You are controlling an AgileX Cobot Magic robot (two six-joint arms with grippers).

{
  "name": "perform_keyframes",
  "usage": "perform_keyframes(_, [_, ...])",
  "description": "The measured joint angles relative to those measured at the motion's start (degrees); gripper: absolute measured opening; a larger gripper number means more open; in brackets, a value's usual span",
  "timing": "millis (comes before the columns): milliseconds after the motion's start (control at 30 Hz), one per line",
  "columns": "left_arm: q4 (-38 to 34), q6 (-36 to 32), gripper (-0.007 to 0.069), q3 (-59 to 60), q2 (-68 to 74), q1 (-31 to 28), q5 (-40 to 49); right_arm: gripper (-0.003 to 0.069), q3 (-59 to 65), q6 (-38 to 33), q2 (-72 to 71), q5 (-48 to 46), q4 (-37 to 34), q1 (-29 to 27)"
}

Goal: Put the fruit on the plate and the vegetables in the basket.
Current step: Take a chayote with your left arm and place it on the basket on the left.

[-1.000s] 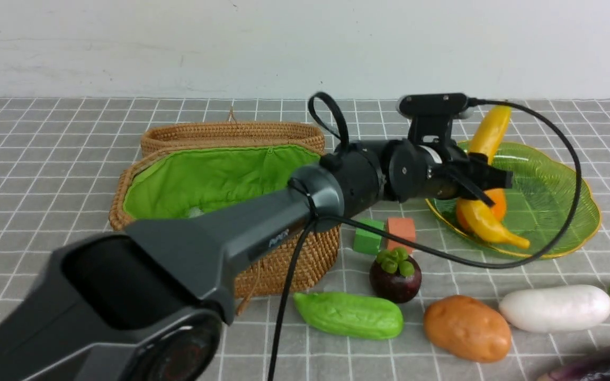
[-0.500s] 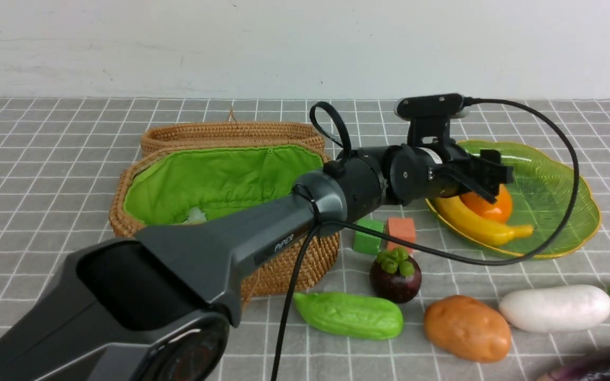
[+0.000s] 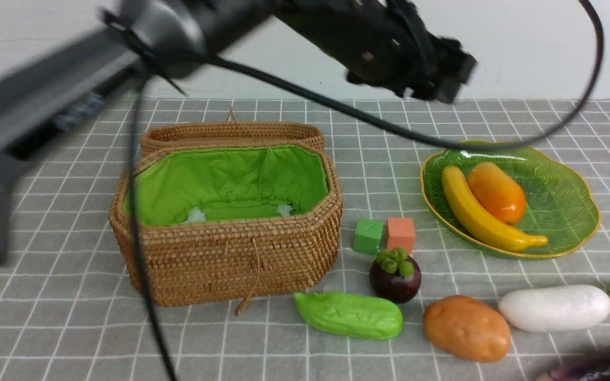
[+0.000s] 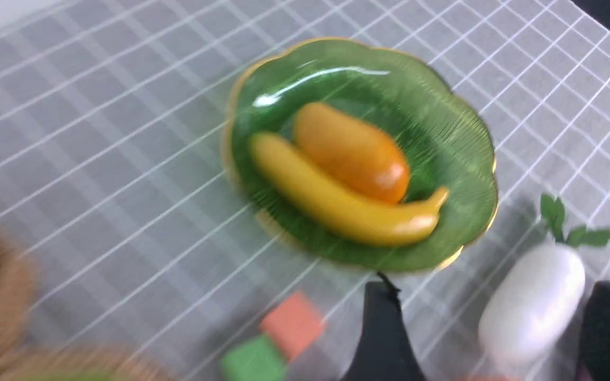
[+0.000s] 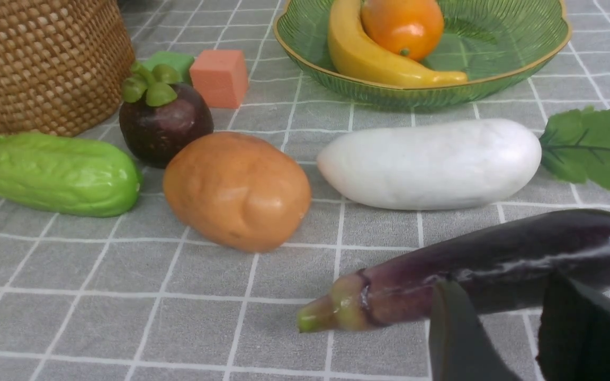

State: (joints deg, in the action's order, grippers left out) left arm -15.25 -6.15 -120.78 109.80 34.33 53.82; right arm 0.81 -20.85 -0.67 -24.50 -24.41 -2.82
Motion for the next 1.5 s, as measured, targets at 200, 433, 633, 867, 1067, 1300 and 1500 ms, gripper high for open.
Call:
perform_keyframes(200, [5.2, -4.7, 0.0397, 17.0, -16.2, -2.3, 7.1, 0.0241, 0.0, 0.0, 0.0, 0.0, 0.0, 0.0])
perform_keyframes(433, [7.1, -7.8, 0.036, 39.6, -32.0, -0.6, 0.2, 0.0241, 0.0, 0.0, 0.0, 0.0, 0.0, 0.0])
perform_keyframes(633, [7.3, -10.2, 0.0361, 49.6, -30.4, 4.6, -4.8, 0.0241, 0.0, 0.0, 0.0, 0.0, 0.0, 0.0])
perform_keyframes(867, [10.4, -9.3, 0.0441, 41.6, -12.1, 11.4, -7.2, 0.0241, 0.0, 0.0, 0.0, 0.0, 0.0, 0.0])
perform_keyframes(1067, [16.7, -21.8, 0.0572, 38.7, -4.2, 12.9, -12.6, 0.0241, 0.0, 0.0, 0.0, 0.0, 0.0, 0.0])
perform_keyframes(1300, [20.8, -30.6, 0.0603, 38.6, 1.0, 12.9, -15.0, 0.0241, 0.0, 0.0, 0.0, 0.0, 0.0, 0.0])
perform_keyframes(1500, [20.8, -31.2, 0.0559, 38.6, 5.0, 12.9, -17.0, 0.0241, 0.0, 0.0, 0.0, 0.0, 0.0, 0.0])
